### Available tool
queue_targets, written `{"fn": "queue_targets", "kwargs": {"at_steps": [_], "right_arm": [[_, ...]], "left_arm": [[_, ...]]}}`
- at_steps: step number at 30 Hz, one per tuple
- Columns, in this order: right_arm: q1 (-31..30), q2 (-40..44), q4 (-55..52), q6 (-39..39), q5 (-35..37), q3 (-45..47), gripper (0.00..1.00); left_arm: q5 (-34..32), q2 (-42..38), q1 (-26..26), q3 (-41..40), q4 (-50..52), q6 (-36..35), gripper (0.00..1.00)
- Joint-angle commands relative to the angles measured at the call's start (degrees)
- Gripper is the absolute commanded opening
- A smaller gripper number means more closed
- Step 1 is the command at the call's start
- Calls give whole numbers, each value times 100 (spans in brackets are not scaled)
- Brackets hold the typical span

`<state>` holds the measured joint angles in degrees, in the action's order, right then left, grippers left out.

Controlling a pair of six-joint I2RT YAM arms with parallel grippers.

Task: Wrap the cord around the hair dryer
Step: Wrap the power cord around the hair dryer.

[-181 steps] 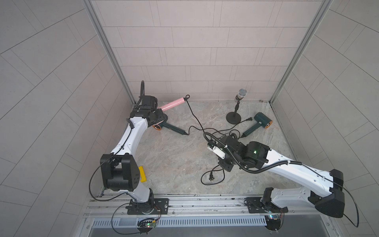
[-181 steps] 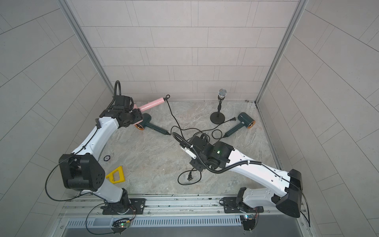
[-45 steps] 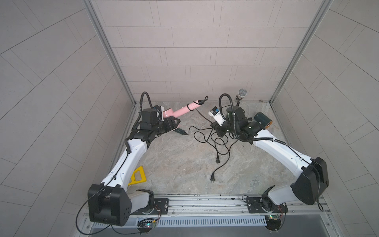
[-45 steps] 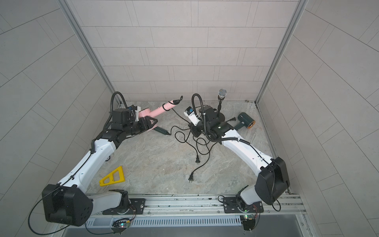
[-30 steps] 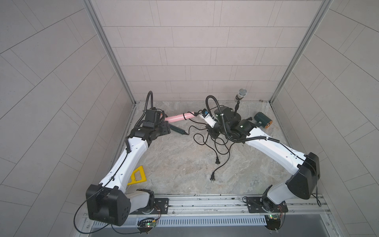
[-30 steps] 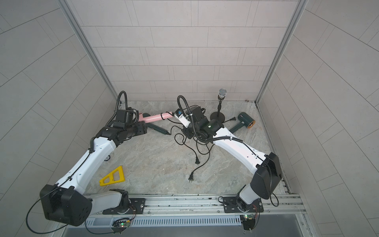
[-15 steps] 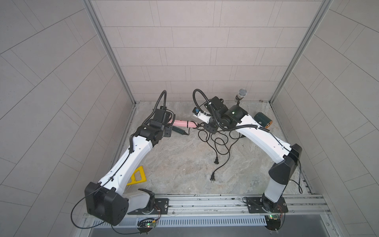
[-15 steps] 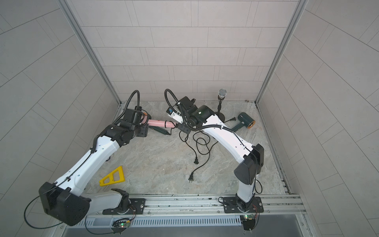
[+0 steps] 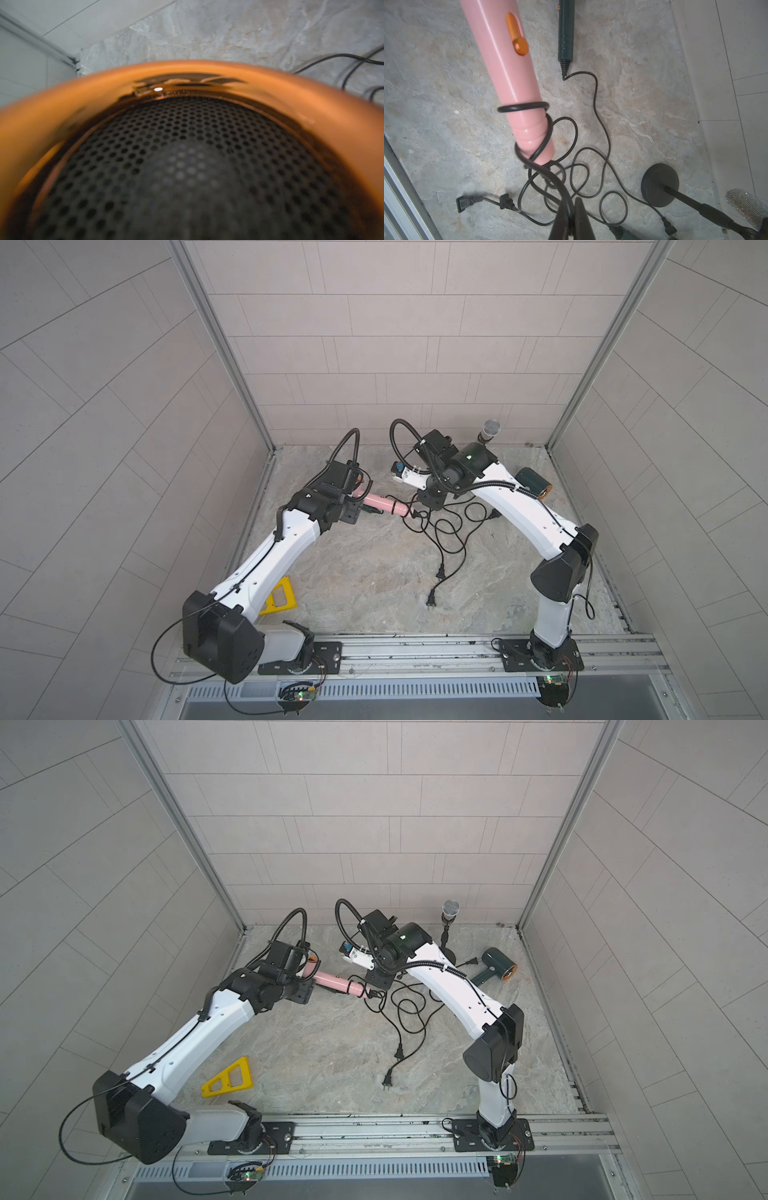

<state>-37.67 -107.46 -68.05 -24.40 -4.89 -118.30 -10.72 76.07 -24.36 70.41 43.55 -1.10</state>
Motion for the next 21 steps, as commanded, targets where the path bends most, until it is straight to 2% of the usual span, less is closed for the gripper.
{"fn": "queue_targets", "kwargs": {"at_steps": [1, 5, 7, 10, 12, 15, 18, 21], "right_arm": [[219, -40, 66, -451, 820, -215, 0], [304, -189, -457, -1134, 1484, -288, 0], [357, -233, -534, -1167, 1589, -375, 0], [532, -63, -203, -982, 687, -299, 0], [657, 118, 230, -798, -265, -60, 0], [716, 249, 641, -337, -1270, 106, 0], [707, 248, 843, 52, -1706, 55, 0], [771, 180, 951, 291, -1790, 35, 0]], "left_arm": [[879, -170, -192, -187, 653, -972, 0], [1023, -171, -253, -188, 759, -1077, 0], [1134, -147, -253, -149, 794, -1068, 0], [1698, -187, -254, -164, 788, -1049, 0], [2204, -254, -254, -192, 777, -1054, 0], [2587, -314, -267, -230, 782, -1068, 0], [2722, -340, -262, -287, 769, -1066, 0], [2850, -387, -262, -315, 767, -1059, 0]]}}
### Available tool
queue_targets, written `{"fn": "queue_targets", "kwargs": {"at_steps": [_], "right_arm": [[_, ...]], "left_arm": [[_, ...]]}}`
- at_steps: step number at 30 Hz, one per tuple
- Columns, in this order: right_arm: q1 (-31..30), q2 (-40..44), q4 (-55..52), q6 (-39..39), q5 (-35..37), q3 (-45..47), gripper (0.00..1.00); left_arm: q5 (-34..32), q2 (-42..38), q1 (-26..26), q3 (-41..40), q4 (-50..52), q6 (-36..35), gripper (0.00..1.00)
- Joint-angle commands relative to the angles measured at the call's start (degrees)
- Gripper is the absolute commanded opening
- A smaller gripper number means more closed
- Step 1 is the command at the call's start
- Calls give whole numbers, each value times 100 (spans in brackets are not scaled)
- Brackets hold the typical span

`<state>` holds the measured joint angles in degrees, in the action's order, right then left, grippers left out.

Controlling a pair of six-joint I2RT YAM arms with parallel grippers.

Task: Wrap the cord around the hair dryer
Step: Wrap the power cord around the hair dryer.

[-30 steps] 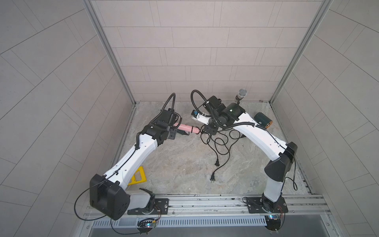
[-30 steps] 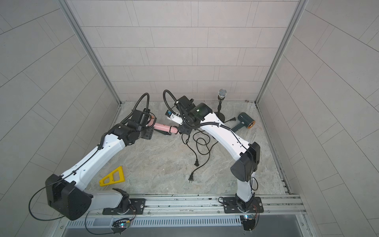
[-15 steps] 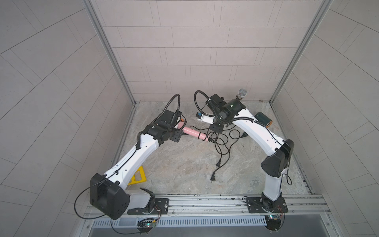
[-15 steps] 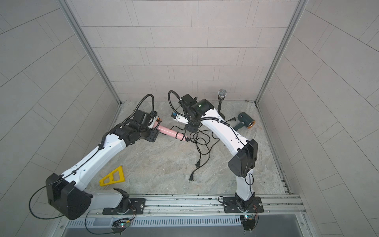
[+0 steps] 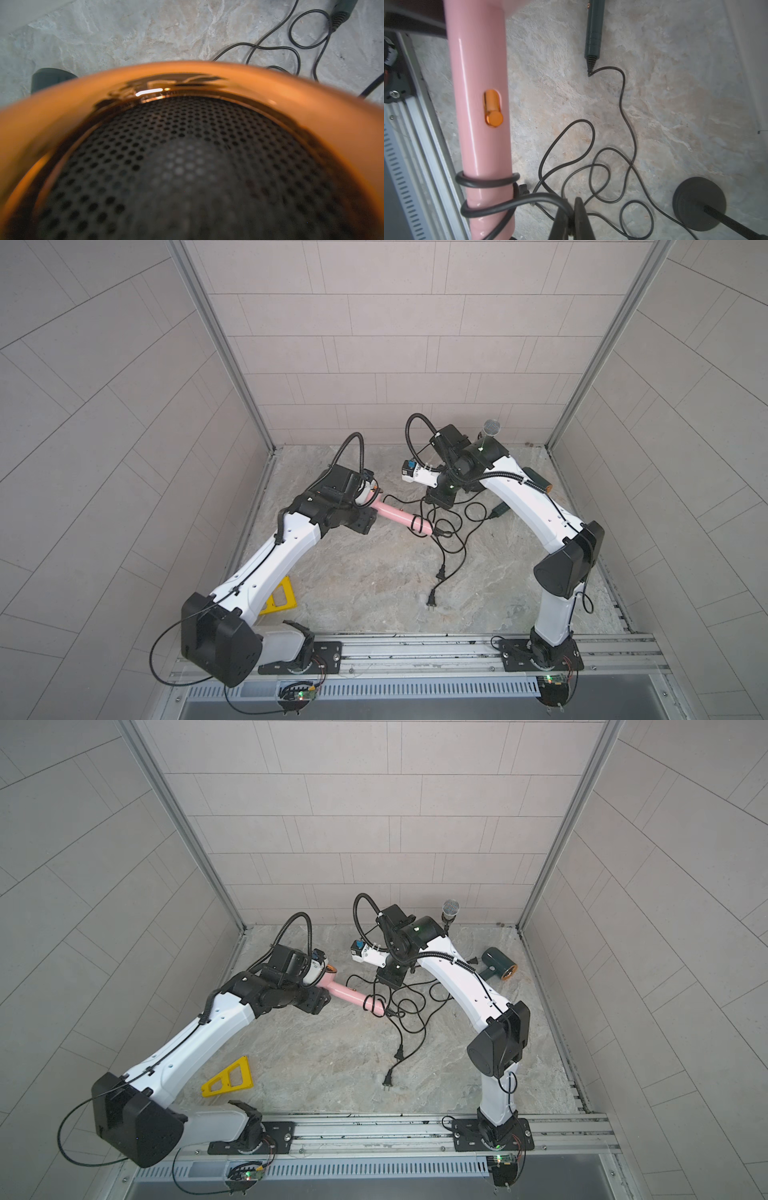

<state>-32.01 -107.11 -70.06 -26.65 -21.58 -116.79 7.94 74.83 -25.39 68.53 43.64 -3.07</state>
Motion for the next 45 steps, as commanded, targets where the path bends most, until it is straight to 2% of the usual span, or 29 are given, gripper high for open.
{"fn": "queue_targets", "kwargs": {"at_steps": [1, 8, 14, 17, 21, 25, 28, 31, 33, 39, 45], "right_arm": [[248, 81, 1148, 590, -208, -137, 0], [564, -324, 1003, 796, -603, 193, 0], [869, 119, 1850, 1164, -1184, 1231, 1], [1069, 293, 2102, 1331, -1615, 1573, 10], [1169, 507, 2460, 1450, -2008, 2070, 16], [1214, 646, 2873, 1640, -2105, 2485, 20], [1272, 810, 3125, 1837, -2205, 2770, 30], [1343, 1100, 3544, 2063, -2098, 3173, 45], [1460, 1337, 3977, 2313, -2108, 3525, 51], [1729, 1918, 5044, 2904, -2237, 4585, 52], [1741, 2665, 6117, 3216, -2265, 5673, 53]], "left_arm": [[1003, -280, -160, -143, 737, -845, 0], [863, -607, -122, -5, 385, -196, 0], [865, -1121, 159, -97, -521, 676, 0], [1017, -1363, 294, -82, -931, 1057, 0], [1528, -1575, 315, -236, -1857, 1783, 0], [1977, -1605, 313, -391, -2809, 2518, 0], [1850, -1609, 311, -319, -2790, 2542, 0], [1602, -1599, 307, -182, -2503, 2460, 0], [1456, -1544, 309, -45, -2281, 2419, 0], [986, -1269, 323, 529, -1540, 2728, 0], [1088, -1087, 331, 943, -1262, 3209, 0]]}}
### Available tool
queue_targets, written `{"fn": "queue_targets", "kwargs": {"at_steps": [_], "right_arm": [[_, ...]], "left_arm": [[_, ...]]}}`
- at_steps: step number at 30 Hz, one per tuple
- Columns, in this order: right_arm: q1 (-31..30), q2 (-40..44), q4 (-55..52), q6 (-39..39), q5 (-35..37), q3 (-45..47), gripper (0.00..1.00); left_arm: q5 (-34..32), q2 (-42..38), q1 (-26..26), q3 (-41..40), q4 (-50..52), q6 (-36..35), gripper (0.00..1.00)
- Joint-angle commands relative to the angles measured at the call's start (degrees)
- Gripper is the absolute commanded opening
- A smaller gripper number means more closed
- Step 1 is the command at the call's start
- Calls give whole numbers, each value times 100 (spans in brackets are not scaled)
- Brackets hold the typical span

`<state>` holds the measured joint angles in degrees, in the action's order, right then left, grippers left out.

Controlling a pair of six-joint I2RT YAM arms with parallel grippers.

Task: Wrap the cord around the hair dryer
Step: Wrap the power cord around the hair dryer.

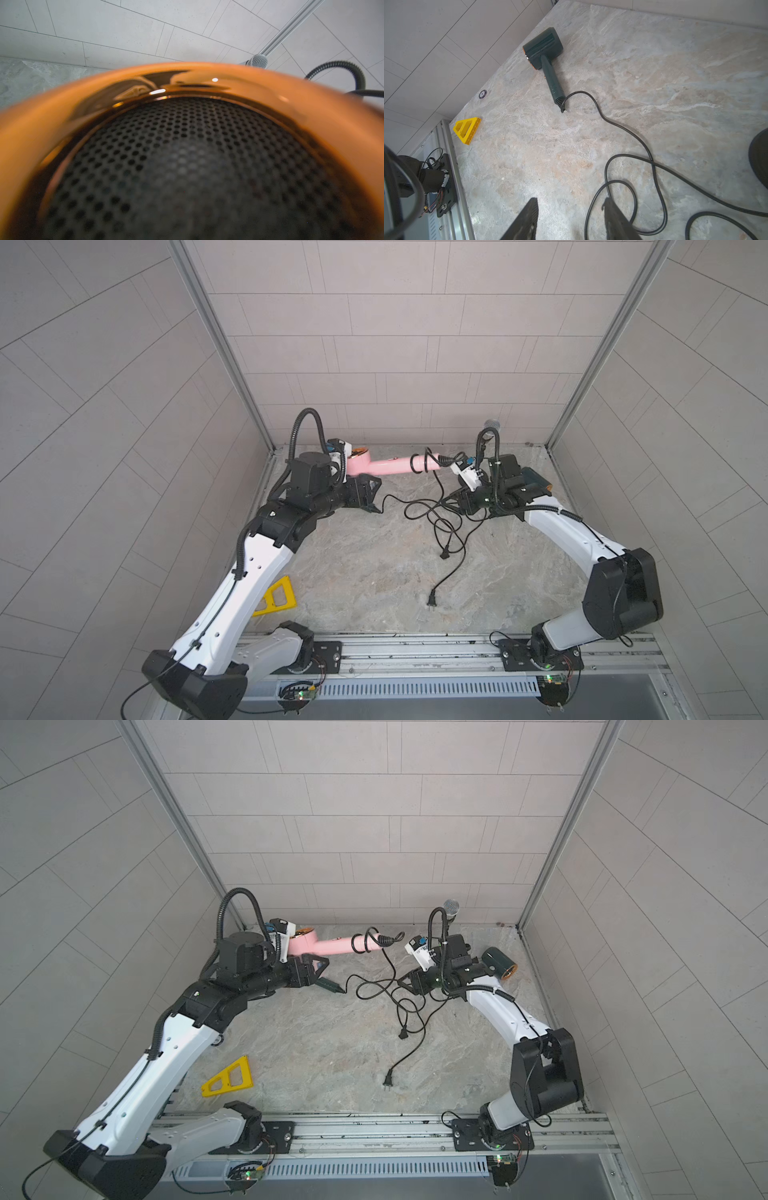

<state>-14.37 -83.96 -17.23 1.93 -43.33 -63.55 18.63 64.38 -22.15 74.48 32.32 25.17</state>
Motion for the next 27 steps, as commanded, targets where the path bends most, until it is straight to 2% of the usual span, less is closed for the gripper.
{"fn": "queue_targets", "kwargs": {"at_steps": [1, 10, 15, 18, 23, 27], "right_arm": [[7, 449, 952, 443, -55, 466, 52], [553, 1185, 1257, 930, 534, 1064, 52], [665, 1547, 1856, 938, 257, 1522, 53], [531, 1627, 2263, 958, 78, 1707, 53], [4, 1778, 3913, 1405, 746, 2499, 53], [-318, 1711, 4459, 1660, 1219, 2746, 53]], "left_arm": [[18, -19, -2, 410, -89, 441, 0], [26, 223, 9, 839, 203, 762, 0], [-6, 379, 9, 1163, 459, 792, 0], [23, 447, 9, 1279, 508, 882, 0], [130, 495, 9, 1306, 306, 1126, 0], [216, 522, 9, 1371, 170, 1294, 0]]}}
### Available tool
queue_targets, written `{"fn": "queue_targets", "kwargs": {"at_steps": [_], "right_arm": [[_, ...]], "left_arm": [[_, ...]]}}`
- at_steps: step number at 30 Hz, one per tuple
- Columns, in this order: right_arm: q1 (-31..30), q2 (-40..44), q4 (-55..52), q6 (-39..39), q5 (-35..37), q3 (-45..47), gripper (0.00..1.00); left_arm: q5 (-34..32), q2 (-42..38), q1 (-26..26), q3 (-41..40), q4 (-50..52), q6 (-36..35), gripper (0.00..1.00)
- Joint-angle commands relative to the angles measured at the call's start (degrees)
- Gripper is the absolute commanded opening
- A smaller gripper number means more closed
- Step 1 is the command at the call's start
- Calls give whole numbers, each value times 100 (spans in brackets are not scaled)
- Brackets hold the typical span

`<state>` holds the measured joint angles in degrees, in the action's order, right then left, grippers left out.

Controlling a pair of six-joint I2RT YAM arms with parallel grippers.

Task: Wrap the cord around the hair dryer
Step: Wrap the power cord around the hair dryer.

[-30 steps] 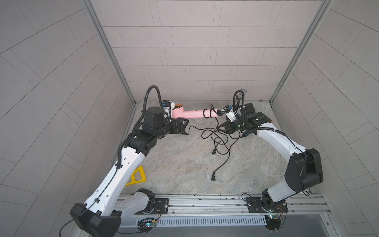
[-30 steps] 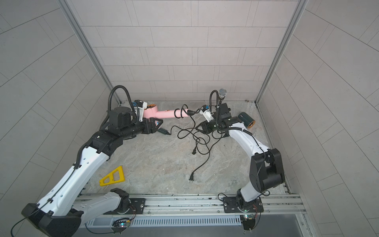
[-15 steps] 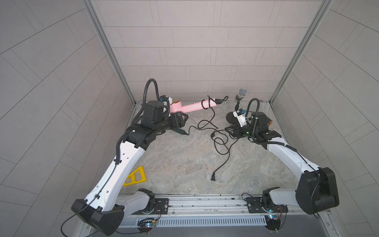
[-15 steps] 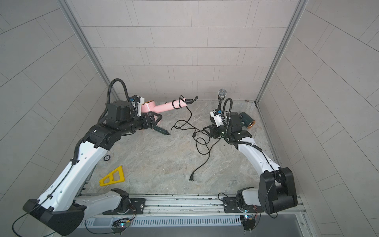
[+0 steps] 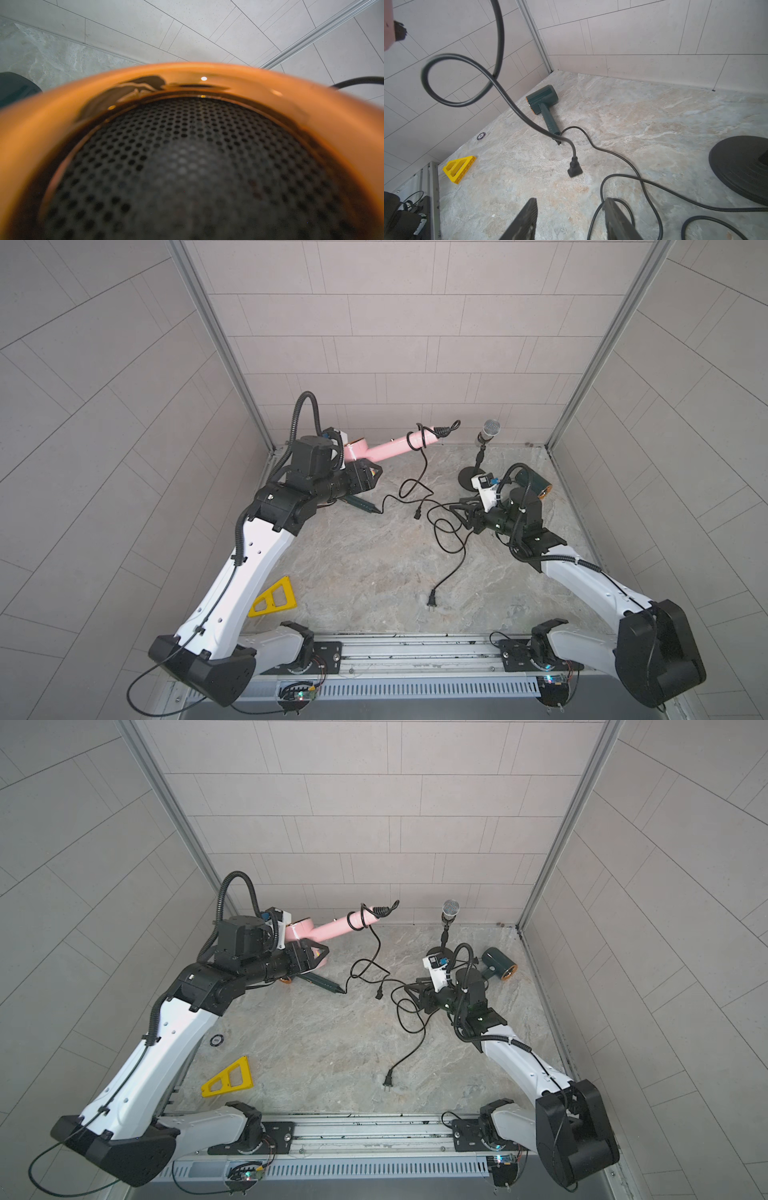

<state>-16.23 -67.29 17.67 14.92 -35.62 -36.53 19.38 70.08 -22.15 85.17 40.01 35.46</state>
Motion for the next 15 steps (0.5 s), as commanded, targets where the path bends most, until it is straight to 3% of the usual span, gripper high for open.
{"fn": "queue_targets", "kwargs": {"at_steps": [1, 15], "right_arm": [[-207, 23, 990, 375, 565, 221, 54], [-429, -465, 1724, 661, 1247, 617, 56]], "left_arm": [[177, -31, 7, 317, -621, 287, 0], [582, 63, 9, 269, -1184, 781, 0]]}}
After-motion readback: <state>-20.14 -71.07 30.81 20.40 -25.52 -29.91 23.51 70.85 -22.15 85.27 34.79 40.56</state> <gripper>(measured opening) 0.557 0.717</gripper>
